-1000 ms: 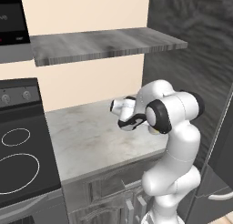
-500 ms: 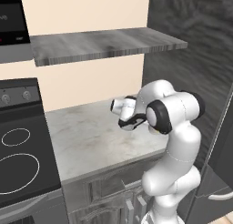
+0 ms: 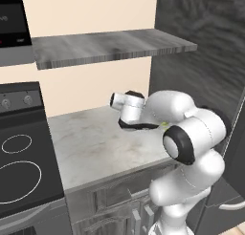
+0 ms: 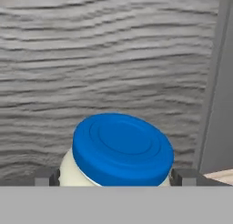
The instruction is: Place the mayonnaise and ketchup from the counter to the top shelf of the fridge. If the existing items in the fridge are on the top shelf, move them to other shelves.
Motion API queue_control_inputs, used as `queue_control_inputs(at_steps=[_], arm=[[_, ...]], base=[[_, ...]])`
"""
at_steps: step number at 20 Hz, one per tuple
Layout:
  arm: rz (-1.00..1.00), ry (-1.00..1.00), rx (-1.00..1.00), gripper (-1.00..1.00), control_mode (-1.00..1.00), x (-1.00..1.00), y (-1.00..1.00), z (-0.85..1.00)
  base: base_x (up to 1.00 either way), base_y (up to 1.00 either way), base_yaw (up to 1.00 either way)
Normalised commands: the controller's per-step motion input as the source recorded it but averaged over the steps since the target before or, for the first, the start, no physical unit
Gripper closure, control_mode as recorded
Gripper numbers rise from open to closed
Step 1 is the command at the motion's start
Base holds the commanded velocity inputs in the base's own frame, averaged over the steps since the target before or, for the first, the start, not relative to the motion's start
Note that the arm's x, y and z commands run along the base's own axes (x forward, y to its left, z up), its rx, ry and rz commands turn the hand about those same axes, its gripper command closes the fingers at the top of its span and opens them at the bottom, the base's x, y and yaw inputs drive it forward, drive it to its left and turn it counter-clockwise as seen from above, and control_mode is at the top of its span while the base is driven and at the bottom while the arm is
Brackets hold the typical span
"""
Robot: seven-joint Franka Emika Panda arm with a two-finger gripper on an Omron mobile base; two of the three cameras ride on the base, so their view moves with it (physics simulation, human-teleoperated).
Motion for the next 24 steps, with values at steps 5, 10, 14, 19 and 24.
queue_control_inputs(at_steps=[5, 10, 14, 19, 24], arm=[[0.1, -0.22, -0.05, 1.0, -1.0, -0.77, 0.39, 1.0], [0.21, -0.14, -0.09, 1.0, -1.0, -0.9, 0.43, 1.0], [0.36, -0.06, -0.03, 1.0, -1.0, -1.0, 0.27, 1.0], [0.4, 0.0, -0.03, 1.0, -1.0, -0.9, 0.16, 0.83], [0.45, 0.0, -0.01, 1.0, -1.0, -0.74, 0.1, 0.34]], base=[[0.0, 0.0, 0.0], [0.0, 0.0, 0.0], [0.0, 0.0, 0.0], [0.0, 0.0, 0.0], [0.0, 0.0, 0.0]])
